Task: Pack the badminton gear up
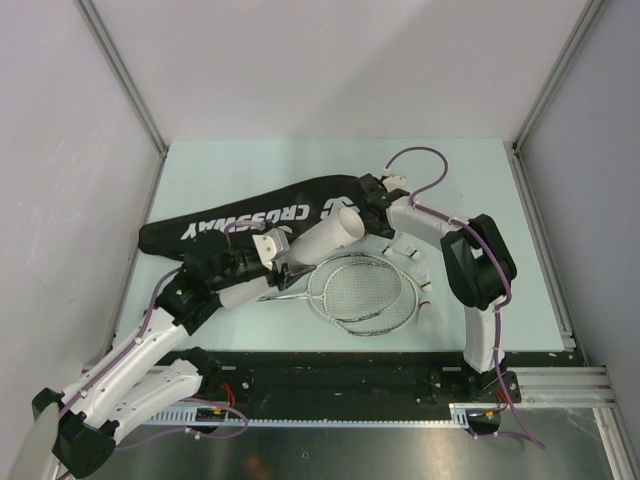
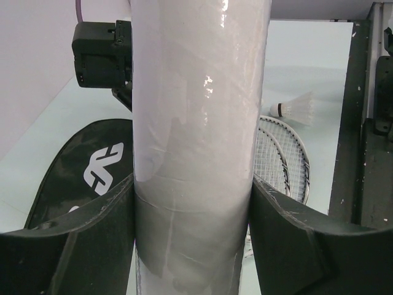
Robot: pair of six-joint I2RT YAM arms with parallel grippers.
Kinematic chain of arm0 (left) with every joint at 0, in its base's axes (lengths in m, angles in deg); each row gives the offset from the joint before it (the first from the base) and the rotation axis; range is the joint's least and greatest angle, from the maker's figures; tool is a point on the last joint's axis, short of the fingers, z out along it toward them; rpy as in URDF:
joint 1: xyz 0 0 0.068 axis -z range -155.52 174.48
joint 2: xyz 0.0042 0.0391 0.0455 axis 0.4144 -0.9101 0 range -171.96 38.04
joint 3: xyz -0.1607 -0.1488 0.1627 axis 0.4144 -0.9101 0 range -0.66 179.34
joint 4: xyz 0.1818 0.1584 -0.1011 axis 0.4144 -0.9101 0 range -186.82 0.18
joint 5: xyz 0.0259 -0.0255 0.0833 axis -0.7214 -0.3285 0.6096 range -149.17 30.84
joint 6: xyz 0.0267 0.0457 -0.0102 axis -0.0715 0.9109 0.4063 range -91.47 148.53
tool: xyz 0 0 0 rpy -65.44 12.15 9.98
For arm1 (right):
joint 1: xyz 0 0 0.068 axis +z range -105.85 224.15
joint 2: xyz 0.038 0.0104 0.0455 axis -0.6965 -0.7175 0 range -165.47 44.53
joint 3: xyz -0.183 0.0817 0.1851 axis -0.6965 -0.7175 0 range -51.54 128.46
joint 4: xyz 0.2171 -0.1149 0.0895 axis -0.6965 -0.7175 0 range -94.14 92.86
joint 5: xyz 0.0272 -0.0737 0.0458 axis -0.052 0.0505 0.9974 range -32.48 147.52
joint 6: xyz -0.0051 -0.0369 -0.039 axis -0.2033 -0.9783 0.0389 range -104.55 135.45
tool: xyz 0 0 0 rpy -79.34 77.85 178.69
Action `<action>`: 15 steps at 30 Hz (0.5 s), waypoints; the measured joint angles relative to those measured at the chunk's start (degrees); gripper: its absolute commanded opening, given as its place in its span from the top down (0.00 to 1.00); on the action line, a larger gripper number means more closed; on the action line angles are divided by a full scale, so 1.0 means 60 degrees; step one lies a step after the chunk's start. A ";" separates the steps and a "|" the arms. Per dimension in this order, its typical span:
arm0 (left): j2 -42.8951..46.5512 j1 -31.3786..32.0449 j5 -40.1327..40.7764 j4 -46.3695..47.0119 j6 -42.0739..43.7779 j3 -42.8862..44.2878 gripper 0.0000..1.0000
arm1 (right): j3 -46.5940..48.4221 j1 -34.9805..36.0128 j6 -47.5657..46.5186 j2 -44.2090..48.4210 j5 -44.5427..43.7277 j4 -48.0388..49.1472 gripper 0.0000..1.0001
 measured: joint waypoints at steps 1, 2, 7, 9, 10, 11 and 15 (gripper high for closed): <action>0.0000 0.0000 -0.0007 0.0004 -0.0004 -0.0011 0.99 | 0.0000 0.0007 0.0000 -0.0025 0.0000 -0.0007 0.61; 0.0000 0.0000 -0.0011 0.0004 -0.0004 -0.0022 0.99 | 0.0000 0.0007 0.0000 -0.0040 0.0000 -0.0018 0.63; 0.0000 0.0007 -0.0018 0.0007 -0.0029 -0.0080 0.99 | 0.0149 0.0025 -0.0055 -0.0047 -0.0004 -0.0109 0.98; -0.0004 0.0007 -0.0044 0.0007 -0.0036 -0.0091 0.99 | 0.0262 0.0025 -0.0131 -0.0018 0.0007 -0.0102 1.00; -0.0011 0.0007 -0.0058 0.0011 -0.0044 -0.0095 0.99 | 0.0284 0.0025 -0.0164 0.0029 0.0036 -0.0091 1.00; -0.0029 0.0007 -0.0069 0.0018 -0.0055 -0.0095 0.99 | 0.0288 0.0025 -0.0219 0.0149 0.0091 -0.0106 1.00; -0.0208 0.0007 -0.0157 0.0058 -0.0066 -0.0095 0.99 | 0.0240 -0.0066 -0.0506 0.1322 0.0667 -0.0229 1.00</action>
